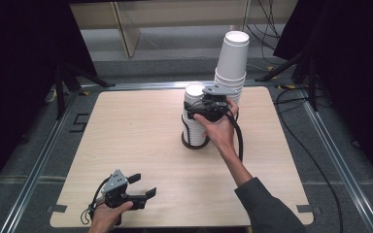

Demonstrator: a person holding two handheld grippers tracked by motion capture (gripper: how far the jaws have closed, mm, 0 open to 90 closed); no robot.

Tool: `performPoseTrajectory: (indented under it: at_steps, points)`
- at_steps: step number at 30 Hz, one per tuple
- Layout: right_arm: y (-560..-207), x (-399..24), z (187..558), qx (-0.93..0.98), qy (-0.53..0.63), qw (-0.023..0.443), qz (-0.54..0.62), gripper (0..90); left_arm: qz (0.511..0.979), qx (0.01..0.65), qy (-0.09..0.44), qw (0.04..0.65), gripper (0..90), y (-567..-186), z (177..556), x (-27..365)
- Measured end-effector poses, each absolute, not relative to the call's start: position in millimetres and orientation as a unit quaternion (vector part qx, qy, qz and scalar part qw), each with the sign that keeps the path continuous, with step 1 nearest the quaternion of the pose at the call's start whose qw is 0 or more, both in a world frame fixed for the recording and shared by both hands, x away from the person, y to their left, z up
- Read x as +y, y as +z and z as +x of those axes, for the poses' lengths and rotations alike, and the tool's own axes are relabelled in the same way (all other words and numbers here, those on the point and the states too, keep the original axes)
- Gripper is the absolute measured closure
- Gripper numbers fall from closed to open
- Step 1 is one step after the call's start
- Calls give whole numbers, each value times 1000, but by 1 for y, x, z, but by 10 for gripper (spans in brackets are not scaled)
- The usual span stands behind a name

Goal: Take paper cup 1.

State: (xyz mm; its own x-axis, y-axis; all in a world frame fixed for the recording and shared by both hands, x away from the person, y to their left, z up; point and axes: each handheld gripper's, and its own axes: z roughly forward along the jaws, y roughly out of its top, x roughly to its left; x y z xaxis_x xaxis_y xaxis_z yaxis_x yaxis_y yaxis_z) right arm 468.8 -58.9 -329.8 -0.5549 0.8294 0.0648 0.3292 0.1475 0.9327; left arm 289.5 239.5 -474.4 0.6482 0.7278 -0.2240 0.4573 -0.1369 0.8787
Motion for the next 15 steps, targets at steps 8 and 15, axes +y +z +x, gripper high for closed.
performPoseTrajectory:
  at_steps: [8, 15]
  points:
    - [-332, -56, 473, 714, 509, 245, 414, 158, 741, 397, 129, 526, 146, -475, 290, 239]
    - [-334, -53, 475, 707, 513, 242, 423, 159, 742, 393, 131, 527, 146, -475, 290, 239]
